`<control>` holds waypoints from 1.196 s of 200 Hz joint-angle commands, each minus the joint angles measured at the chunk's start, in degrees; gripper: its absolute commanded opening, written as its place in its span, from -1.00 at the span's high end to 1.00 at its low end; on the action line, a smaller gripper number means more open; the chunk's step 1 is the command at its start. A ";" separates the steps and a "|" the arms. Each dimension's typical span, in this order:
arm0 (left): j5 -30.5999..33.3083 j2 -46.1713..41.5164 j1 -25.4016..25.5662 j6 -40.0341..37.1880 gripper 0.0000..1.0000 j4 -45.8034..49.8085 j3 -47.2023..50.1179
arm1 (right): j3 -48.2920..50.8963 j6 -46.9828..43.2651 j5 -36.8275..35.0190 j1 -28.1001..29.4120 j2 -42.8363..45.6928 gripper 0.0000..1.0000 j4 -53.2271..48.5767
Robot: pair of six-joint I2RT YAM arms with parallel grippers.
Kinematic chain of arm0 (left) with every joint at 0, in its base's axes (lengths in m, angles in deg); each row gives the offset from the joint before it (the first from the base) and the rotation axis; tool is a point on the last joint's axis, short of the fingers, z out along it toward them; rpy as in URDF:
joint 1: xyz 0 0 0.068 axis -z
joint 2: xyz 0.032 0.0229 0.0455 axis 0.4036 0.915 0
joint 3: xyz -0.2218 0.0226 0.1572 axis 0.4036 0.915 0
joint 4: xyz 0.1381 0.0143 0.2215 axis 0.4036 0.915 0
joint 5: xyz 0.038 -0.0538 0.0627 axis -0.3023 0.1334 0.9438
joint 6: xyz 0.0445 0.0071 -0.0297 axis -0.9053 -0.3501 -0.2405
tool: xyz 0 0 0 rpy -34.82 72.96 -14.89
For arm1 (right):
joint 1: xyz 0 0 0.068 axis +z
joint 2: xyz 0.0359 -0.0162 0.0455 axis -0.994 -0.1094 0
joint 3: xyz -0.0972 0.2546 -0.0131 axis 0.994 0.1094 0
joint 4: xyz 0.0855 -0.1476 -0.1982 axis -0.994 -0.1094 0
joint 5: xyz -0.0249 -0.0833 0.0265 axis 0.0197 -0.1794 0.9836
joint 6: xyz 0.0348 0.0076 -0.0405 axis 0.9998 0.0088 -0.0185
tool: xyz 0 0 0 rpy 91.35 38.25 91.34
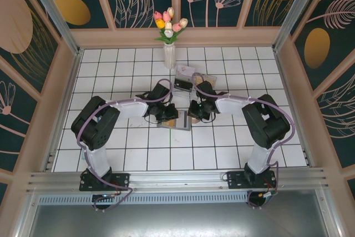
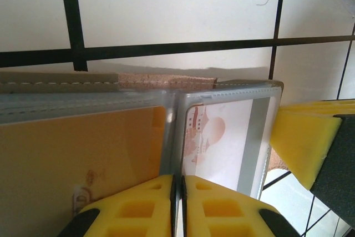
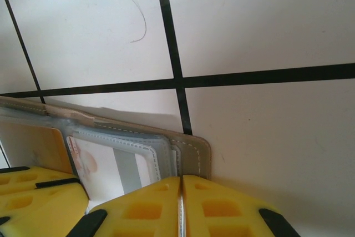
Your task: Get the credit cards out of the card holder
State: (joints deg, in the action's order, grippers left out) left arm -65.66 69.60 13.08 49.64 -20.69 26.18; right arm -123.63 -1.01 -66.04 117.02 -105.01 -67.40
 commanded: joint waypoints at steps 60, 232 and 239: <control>-2.69 2.39 0.04 -0.65 0.68 -1.53 0.62 | -0.03 -1.65 3.38 0.89 -2.07 0.74 0.91; 5.21 -5.00 -0.14 -4.78 0.90 6.13 -0.43 | -1.36 -1.49 -0.77 0.28 1.84 0.73 -1.42; 4.81 -5.45 -0.09 -4.22 0.85 5.30 -0.24 | -1.55 -1.53 -0.68 0.28 2.78 0.72 -1.37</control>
State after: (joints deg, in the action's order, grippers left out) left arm -59.30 66.82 13.17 44.33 -13.80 25.37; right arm -123.80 -1.93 -66.11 117.04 -105.16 -67.45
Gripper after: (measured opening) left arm 0.057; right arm 0.135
